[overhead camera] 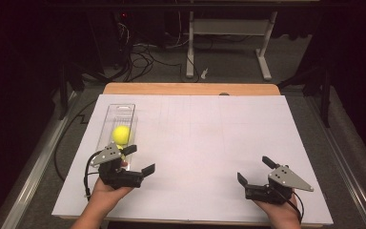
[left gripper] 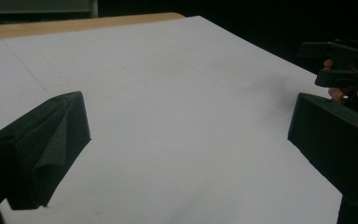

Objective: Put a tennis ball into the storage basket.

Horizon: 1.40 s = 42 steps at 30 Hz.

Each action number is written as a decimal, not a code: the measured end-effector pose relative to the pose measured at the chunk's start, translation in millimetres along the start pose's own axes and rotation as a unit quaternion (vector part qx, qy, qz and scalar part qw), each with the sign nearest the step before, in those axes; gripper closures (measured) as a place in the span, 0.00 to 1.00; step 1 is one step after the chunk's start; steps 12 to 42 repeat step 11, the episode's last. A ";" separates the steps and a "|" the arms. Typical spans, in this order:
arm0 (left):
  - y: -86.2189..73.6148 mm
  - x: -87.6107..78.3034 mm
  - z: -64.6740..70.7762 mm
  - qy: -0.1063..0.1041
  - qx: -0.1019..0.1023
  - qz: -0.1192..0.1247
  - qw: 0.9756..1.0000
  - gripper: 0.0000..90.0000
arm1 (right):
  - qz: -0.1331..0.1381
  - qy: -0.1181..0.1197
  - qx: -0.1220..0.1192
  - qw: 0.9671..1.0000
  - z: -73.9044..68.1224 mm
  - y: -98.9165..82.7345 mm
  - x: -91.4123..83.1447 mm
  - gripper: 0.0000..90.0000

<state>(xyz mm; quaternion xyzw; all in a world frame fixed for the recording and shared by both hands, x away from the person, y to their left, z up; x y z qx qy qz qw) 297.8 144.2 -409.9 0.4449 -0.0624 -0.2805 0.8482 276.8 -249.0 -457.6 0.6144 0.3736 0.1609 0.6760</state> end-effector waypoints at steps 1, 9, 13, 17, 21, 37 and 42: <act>0.6 -0.3 0.0 0.002 0.001 0.004 1.000 0.00 | 0.001 0.000 0.000 1.000 0.3 0.1 -0.3 0.00; -2.5 2.0 -2.0 0.011 0.013 -0.005 1.000 0.00 | 0.005 -0.001 -0.003 1.000 2.7 1.2 -2.5 0.00; -2.3 1.6 -2.7 0.014 0.018 -0.002 1.000 0.00 | 0.006 -0.002 -0.002 1.000 3.2 1.4 -3.3 0.00; -2.3 1.6 -2.7 0.014 0.018 -0.002 1.000 0.00 | 0.006 -0.002 -0.002 1.000 3.2 1.4 -3.3 0.00; -2.3 1.6 -2.7 0.014 0.018 -0.002 1.000 0.00 | 0.006 -0.002 -0.002 1.000 3.2 1.4 -3.3 0.00; -2.3 1.6 -2.7 0.014 0.018 -0.002 1.000 0.00 | 0.006 -0.002 -0.002 1.000 3.2 1.4 -3.3 0.00; -2.3 1.6 -2.7 0.014 0.018 -0.002 1.000 0.00 | 0.006 -0.002 -0.002 1.000 3.2 1.4 -3.3 0.00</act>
Point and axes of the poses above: each handheld gripper's, and its own axes: x roughly forward along the jaws, y roughly out of its top, z roughly to its right, the point moved 2 cm from there along x, roughly forward along the jaws, and after that the axes turned 14 degrees about y, right-handed, at the moved point
